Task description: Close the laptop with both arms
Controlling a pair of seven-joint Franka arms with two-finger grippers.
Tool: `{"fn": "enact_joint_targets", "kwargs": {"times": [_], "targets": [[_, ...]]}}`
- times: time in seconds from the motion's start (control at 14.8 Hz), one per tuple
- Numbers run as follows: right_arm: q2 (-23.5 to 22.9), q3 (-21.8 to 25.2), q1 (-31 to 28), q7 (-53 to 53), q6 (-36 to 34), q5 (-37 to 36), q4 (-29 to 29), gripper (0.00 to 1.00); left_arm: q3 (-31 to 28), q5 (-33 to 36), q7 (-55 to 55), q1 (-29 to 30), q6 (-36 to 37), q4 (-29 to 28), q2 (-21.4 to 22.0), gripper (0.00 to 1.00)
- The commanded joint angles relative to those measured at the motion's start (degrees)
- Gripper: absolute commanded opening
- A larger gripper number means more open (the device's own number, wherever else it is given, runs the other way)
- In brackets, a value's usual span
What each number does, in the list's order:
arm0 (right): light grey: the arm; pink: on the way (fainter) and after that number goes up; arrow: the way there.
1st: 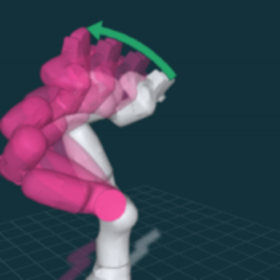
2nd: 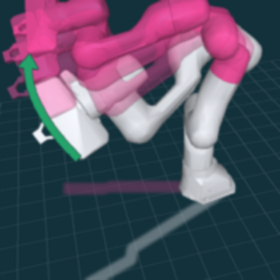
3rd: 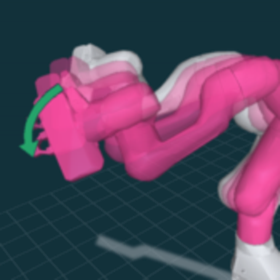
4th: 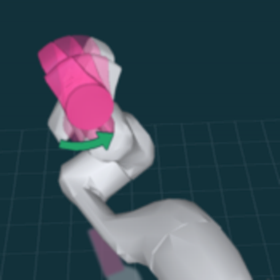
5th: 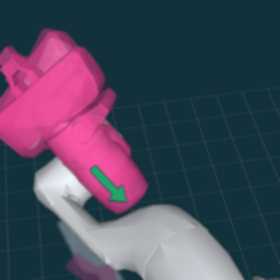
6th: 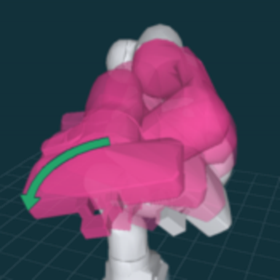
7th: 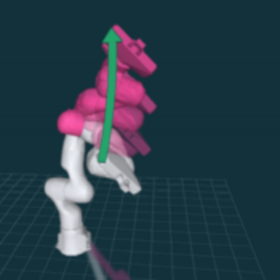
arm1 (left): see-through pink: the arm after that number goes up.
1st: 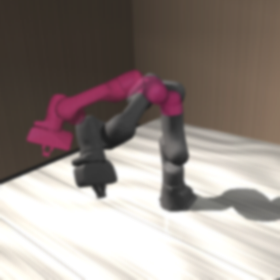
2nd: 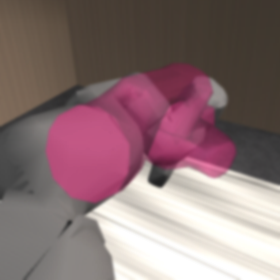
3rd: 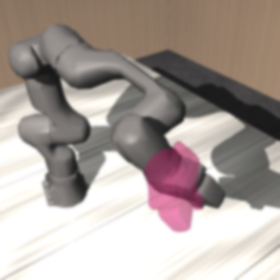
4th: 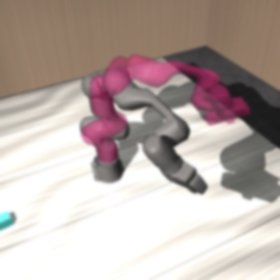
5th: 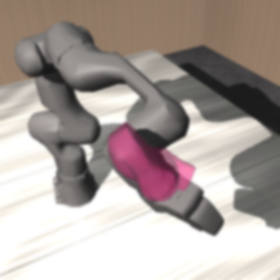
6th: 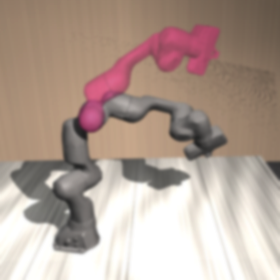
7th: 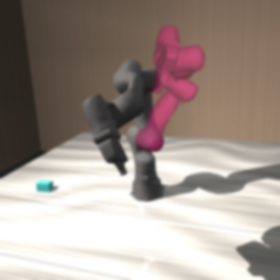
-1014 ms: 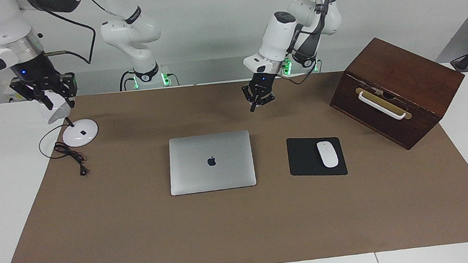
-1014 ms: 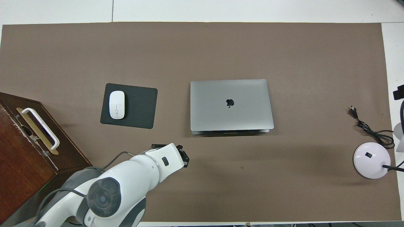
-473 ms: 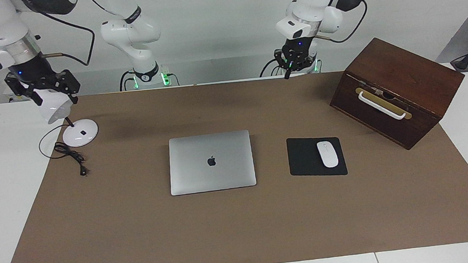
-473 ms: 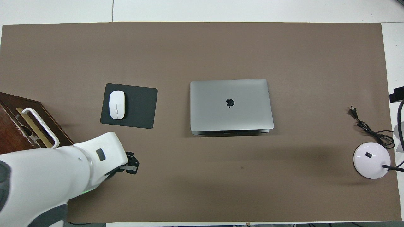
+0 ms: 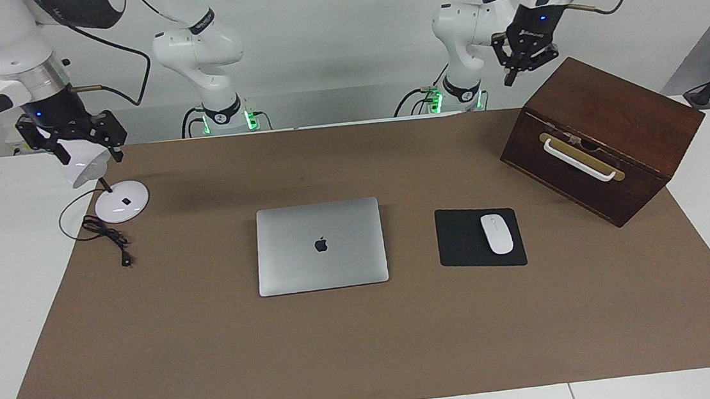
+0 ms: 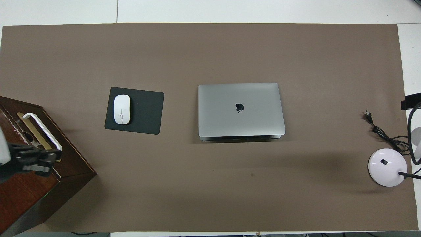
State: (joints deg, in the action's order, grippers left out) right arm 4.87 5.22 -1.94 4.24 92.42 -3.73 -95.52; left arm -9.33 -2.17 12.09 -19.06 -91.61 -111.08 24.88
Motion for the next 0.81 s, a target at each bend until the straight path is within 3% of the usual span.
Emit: {"fn": "enact_joint_targets", "kwargs": {"times": [0.0,0.14,0.47,0.54,0.61,0.68,0.74], "targets": [[1.5,-0.7,-0.7,-2.0,1.2,1.4,-2.1,1.0,0.6,0.7,5.3,6.5,1.9,2.3,-1.1,0.0],[1.5,-0.7,-0.7,-2.2,1.3,2.4,-2.0,1.0,0.7,0.8,5.9,10.0,2.1,2.7,-1.2,0.0],[1.5,-0.7,-0.3,-2.0,1.3,2.7,-2.0,1.0,0.7,2.7,5.5,12.5,-0.1,3.2,-1.8,0.0],[1.5,-0.7,-0.3,-1.9,1.4,2.8,-2.0,1.0,0.7,2.8,4.9,12.8,-0.4,3.1,-1.8,0.08],[1.5,-0.7,-0.4,-1.6,1.6,2.8,-2.0,1.0,0.7,2.8,3.7,12.8,-0.8,3.2,-1.9,0.65],[1.4,-0.7,-0.5,-1.7,1.7,2.9,-1.9,1.0,0.7,2.8,3.1,12.9,-1.1,3.2,-2.0,1.0],[1.5,-0.7,-0.5,-2.0,1.6,2.9,-1.9,1.0,0.7,3.0,3.1,13.3,-1.3,3.3,-2.6,1.0]]}}
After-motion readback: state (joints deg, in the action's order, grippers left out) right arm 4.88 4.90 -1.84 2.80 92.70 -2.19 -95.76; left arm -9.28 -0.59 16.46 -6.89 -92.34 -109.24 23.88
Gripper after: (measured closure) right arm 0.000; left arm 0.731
